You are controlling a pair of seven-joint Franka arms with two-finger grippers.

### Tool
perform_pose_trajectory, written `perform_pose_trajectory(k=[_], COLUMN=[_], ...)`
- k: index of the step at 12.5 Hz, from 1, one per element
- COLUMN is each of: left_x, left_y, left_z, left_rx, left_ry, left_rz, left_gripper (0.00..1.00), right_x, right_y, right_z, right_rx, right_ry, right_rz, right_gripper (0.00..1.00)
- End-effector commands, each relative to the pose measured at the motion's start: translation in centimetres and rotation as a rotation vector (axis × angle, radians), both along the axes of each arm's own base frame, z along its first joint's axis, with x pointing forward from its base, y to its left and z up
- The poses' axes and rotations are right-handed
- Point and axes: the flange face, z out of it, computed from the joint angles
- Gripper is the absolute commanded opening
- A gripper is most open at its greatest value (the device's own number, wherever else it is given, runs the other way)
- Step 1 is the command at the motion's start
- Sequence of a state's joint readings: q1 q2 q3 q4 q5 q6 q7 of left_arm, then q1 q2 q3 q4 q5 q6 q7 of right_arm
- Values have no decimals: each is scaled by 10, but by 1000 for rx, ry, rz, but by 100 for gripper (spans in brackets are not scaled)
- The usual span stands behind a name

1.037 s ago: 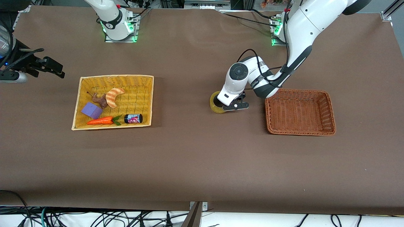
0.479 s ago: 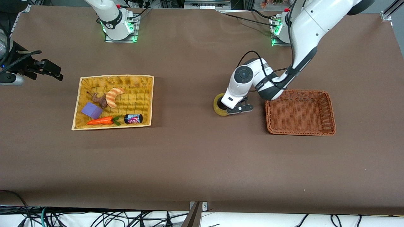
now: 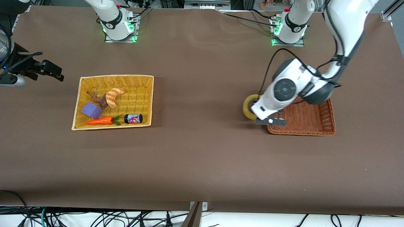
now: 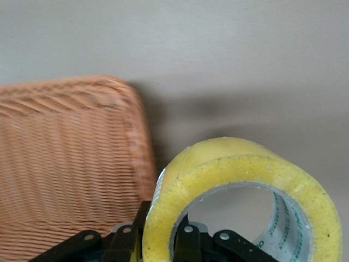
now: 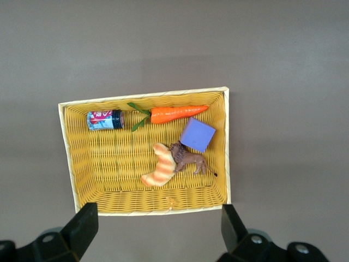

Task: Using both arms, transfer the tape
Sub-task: 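Carry the tape roll with the left gripper over the wicker basket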

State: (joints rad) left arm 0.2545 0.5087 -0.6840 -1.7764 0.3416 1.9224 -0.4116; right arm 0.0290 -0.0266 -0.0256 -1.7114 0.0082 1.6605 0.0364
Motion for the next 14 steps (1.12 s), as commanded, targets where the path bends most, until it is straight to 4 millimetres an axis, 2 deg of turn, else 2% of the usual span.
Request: perform_pose_trajectory(k=[1, 3, 5, 8, 12, 14], left_x=[16, 20, 21, 12, -13, -24], left_y=[84, 138, 178, 187, 198, 197], left_z=[20, 20, 13, -8, -62, -80], left_rx=[-74, -91, -116, -110, -105, -109], left_ry=[36, 52, 72, 84, 6, -19], left_rz=[-128, -187, -203, -196, -193, -199], left_gripper=[0, 0, 0, 0, 0, 0], right_x=[1, 1, 1, 1, 1, 1], right_y=[1, 0, 0, 0, 0, 1], right_z=[7, 7, 7, 7, 7, 7], right_rx=[17, 17, 17, 17, 17, 17], right_ry=[3, 5, 5, 5, 3, 3], right_rz=[-5, -5, -4, -4, -4, -2], right_gripper=[100, 100, 100, 100, 100, 100])
